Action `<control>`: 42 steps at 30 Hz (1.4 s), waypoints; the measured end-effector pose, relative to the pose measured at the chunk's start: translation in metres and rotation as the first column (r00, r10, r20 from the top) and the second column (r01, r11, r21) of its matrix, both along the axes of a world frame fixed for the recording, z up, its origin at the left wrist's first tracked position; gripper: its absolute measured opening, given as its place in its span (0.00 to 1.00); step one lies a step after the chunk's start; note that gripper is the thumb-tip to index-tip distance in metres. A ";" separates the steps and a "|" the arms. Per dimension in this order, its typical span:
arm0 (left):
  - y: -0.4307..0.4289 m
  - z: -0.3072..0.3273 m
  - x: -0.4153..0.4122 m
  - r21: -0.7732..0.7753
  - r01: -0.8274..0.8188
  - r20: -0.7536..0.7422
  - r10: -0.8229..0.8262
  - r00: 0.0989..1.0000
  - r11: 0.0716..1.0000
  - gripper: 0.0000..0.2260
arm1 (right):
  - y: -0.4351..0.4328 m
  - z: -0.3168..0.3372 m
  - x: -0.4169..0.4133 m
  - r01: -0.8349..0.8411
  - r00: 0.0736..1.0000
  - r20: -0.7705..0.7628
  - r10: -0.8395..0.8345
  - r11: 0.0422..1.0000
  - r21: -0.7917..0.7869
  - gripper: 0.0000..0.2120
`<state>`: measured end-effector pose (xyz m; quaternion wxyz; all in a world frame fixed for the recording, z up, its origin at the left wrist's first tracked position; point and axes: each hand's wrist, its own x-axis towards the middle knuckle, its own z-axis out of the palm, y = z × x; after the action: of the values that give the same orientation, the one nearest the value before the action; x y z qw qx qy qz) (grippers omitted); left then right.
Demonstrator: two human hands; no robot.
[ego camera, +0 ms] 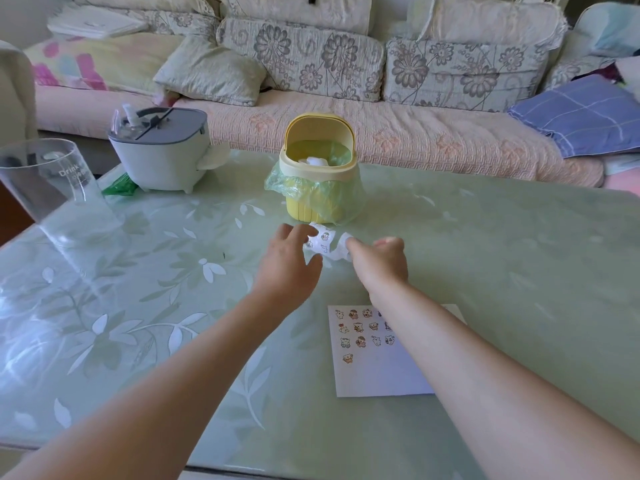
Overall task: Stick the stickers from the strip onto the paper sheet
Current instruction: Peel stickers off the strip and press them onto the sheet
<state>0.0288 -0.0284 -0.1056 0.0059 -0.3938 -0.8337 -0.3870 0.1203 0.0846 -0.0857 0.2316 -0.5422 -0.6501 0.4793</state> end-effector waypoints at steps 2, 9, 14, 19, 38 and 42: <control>0.002 0.000 -0.006 -0.107 0.019 -0.137 -0.034 0.990 0.994 0.25 | 0.002 0.000 -0.001 -0.115 0.990 0.092 0.103 0.983 0.145 0.26; 0.008 -0.013 -0.006 -0.260 0.123 -0.115 -0.157 0.981 0.958 0.26 | 0.009 -0.005 0.003 -0.425 0.905 0.161 0.395 0.861 0.277 0.14; 0.005 -0.003 -0.002 0.032 0.068 -0.243 -0.059 0.968 0.997 0.12 | 0.010 -0.003 0.010 -0.366 0.931 0.137 0.339 0.861 0.355 0.13; -0.001 0.026 0.019 0.061 0.055 0.442 -0.077 0.894 0.997 0.11 | -0.003 0.007 0.019 -0.350 0.926 0.047 0.376 0.800 0.488 0.18; -0.020 0.038 0.014 0.171 -0.120 0.849 -0.085 0.522 0.978 0.05 | -0.022 0.027 0.053 -0.508 0.829 -0.117 0.546 0.825 0.250 0.07; -0.019 0.038 0.017 0.188 -0.109 0.810 -0.091 0.579 0.976 0.04 | -0.022 0.026 0.045 -0.482 0.845 -0.116 0.523 0.837 0.258 0.05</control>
<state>0.0456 -0.0475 -0.0674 -0.3324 -0.1648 -0.6977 -0.6129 0.1654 0.0630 -0.0601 0.2137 -0.2769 -0.7948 0.4959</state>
